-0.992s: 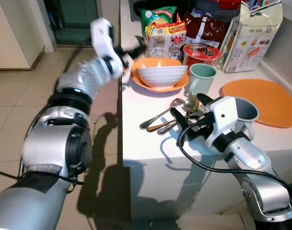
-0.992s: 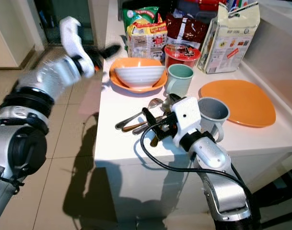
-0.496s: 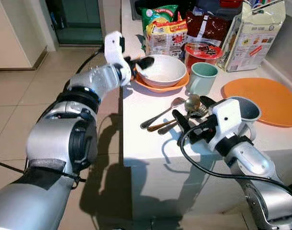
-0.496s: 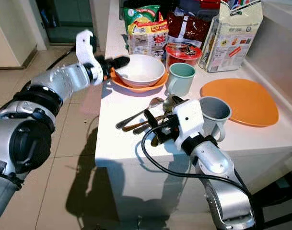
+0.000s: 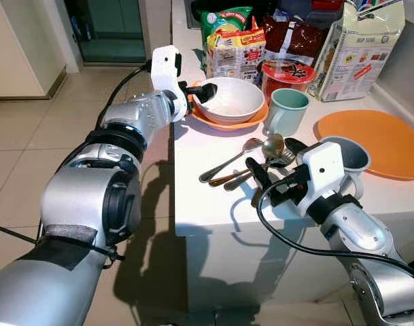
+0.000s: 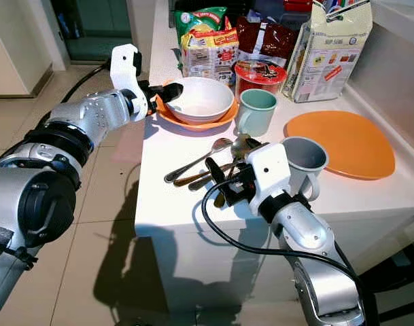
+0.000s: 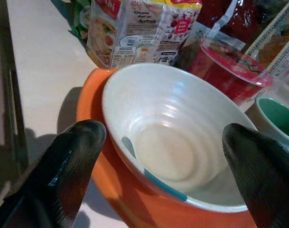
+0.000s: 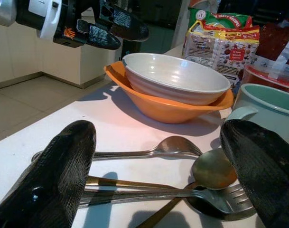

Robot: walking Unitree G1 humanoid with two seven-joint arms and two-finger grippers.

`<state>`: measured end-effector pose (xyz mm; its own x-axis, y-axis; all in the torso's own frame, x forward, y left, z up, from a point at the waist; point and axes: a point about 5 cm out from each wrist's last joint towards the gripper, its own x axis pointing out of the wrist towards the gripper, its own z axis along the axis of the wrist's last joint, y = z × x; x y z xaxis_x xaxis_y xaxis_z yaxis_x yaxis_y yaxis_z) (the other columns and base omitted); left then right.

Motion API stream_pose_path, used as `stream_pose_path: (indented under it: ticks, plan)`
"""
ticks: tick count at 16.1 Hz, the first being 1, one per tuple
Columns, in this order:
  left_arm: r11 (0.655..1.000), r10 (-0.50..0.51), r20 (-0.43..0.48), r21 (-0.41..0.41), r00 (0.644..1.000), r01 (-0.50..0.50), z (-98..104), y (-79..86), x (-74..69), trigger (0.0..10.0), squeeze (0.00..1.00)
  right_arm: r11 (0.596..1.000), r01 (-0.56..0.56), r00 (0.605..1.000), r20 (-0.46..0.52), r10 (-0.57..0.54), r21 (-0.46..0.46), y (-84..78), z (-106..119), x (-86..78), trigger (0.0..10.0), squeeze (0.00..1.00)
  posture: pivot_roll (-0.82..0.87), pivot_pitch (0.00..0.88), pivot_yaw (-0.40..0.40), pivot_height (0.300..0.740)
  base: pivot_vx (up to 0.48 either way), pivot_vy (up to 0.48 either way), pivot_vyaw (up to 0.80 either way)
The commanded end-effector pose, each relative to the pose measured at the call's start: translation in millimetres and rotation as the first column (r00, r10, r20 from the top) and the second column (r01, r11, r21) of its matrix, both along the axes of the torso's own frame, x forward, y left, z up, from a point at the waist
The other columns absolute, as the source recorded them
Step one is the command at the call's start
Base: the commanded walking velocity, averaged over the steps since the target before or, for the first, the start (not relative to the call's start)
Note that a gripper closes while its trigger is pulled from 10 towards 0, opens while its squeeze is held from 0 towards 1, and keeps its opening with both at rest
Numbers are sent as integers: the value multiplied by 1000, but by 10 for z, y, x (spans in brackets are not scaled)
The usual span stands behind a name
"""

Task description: Setting the table

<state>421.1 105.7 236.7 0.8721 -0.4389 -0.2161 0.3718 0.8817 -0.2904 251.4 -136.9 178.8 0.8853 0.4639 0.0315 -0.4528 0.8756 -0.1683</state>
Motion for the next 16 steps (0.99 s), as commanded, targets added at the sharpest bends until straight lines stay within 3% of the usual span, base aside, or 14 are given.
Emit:
stream_pose_path:
  ticks: [1,5,11,16]
  plan:
    - [999,-2,-1,33,1000,2,-30,-38,-4,10000,0,1000,12,1000,5,-12,-13,-27,32,-12,10000,0,-26,0,4,740,0,0,0]
    - [999,-9,-12,40,1000,9,-95,-97,-18,10000,0,1000,14,1000,2,-14,-21,-33,35,-37,10000,0,-38,0,10,740,0,0,0]
    - [996,50,-25,79,998,-48,-200,-46,-21,10000,0,999,8,1000,-13,-8,-39,-30,28,-105,10000,0,-57,0,17,740,0,0,0]
    - [998,47,-32,46,998,-46,-236,-94,-32,10000,0,999,18,999,-26,-19,-47,-51,25,-171,10000,0,-83,5,30,740,0,0,0]
